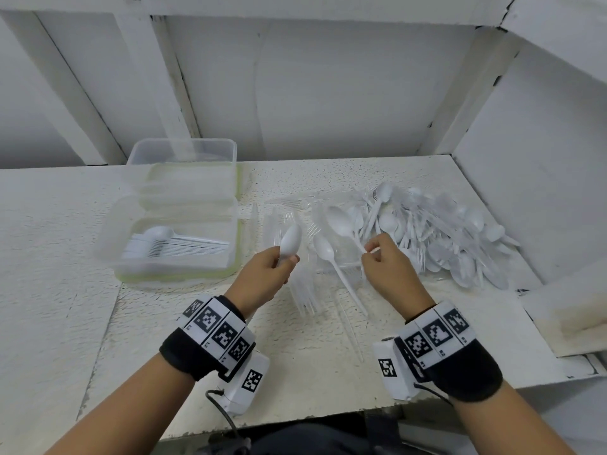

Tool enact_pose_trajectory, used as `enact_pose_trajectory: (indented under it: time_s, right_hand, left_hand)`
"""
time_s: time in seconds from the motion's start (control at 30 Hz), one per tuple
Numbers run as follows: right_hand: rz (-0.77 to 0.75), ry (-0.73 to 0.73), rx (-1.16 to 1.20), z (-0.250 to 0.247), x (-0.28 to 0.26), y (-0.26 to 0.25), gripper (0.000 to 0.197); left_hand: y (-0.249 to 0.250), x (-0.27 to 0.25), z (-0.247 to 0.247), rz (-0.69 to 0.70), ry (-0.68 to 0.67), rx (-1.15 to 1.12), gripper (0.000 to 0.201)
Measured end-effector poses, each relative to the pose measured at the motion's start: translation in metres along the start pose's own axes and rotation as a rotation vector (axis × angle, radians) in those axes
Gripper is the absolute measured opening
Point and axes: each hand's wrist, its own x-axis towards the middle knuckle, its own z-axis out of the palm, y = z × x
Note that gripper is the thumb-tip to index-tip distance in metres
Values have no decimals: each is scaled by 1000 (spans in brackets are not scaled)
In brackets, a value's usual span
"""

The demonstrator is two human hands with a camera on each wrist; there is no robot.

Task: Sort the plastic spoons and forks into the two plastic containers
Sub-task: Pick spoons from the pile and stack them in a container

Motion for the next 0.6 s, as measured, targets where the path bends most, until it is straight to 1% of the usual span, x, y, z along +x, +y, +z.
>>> enact_pose_trajectory:
  time_s: [0.1,0.17,0.27,0.33,0.37,0.47,0.53,0.6]
  right_hand:
    - [-52,65,90,-7,1,2,23]
    - [-75,91,120,-12,2,4,21]
    - [-40,119,129,-25,9,9,20]
    - [-28,189,87,-36,15,10,18]
    - [-30,223,47,-41,19,11,18]
    - [-11,262,-104,-53,28,19,28]
    - [12,246,-186,-56,31,26,29]
    - [24,210,-258,-57,34,32,31]
  left_hand:
    - [1,4,2,32,16,65,29]
    - [6,9,5,76,26,226,27]
    - [21,24,18,138,16,493,24]
    - [29,35,31,118,-42,646,20]
    - [31,40,38,98,-71,732,25]
    - [32,50,51,59,-118,929,40]
    - [30,54,54,43,-150,979,44]
    - [28,56,54,26,-176,963,42]
